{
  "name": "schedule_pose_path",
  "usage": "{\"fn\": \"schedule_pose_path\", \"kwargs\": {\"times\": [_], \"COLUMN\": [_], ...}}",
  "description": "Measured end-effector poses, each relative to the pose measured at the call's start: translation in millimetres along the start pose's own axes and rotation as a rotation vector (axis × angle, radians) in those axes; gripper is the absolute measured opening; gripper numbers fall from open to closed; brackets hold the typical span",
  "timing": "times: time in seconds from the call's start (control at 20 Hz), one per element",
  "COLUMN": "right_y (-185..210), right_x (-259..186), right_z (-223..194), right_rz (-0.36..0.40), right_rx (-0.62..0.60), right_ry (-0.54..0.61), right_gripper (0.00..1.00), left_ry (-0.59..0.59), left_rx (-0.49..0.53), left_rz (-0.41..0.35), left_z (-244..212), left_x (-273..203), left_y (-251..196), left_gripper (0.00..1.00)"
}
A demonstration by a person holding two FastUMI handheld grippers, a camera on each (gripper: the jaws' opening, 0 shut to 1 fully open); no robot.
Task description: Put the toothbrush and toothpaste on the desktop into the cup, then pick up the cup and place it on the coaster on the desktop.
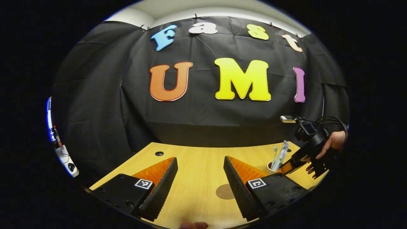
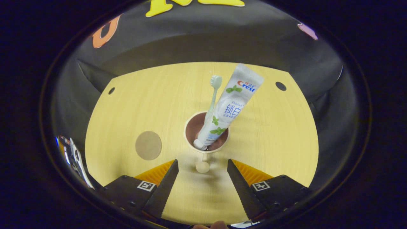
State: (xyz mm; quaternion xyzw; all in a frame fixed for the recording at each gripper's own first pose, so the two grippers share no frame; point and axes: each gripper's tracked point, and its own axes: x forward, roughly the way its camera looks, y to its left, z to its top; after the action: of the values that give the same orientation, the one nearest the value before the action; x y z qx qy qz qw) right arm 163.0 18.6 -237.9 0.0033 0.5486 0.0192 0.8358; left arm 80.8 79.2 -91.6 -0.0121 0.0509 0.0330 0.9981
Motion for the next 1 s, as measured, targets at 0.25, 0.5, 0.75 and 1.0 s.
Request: {"fn": "schedule_pose_path", "kwargs": {"times": [0.25,0.5,0.75,1.0], "right_y": [0,-1,-8,-8], "right_x": [37,62,66,67], "right_z": [-5,-4,-9,-10], "right_rz": [-0.028,-0.036,-0.061,-0.071], "right_rx": [-0.003,0.006,0.022,0.028], "right_ry": [0.119,0.173,0.208,0.223], "right_gripper": [0.94,0.93,0.58,0.28], "left_ry": [0.063,0.122,0.170,0.191], "left_rx": [-0.025,-0.048,-0.064,-0.074], "left_rz": [0.091,0.163,0.220,0.227], "left_z": [-18,-34,-48,-52], "left_x": [-5,-19,-28,-32], "left_y": [34,55,71,69], "left_gripper": [0.92,0.93,0.92,0.93]}}
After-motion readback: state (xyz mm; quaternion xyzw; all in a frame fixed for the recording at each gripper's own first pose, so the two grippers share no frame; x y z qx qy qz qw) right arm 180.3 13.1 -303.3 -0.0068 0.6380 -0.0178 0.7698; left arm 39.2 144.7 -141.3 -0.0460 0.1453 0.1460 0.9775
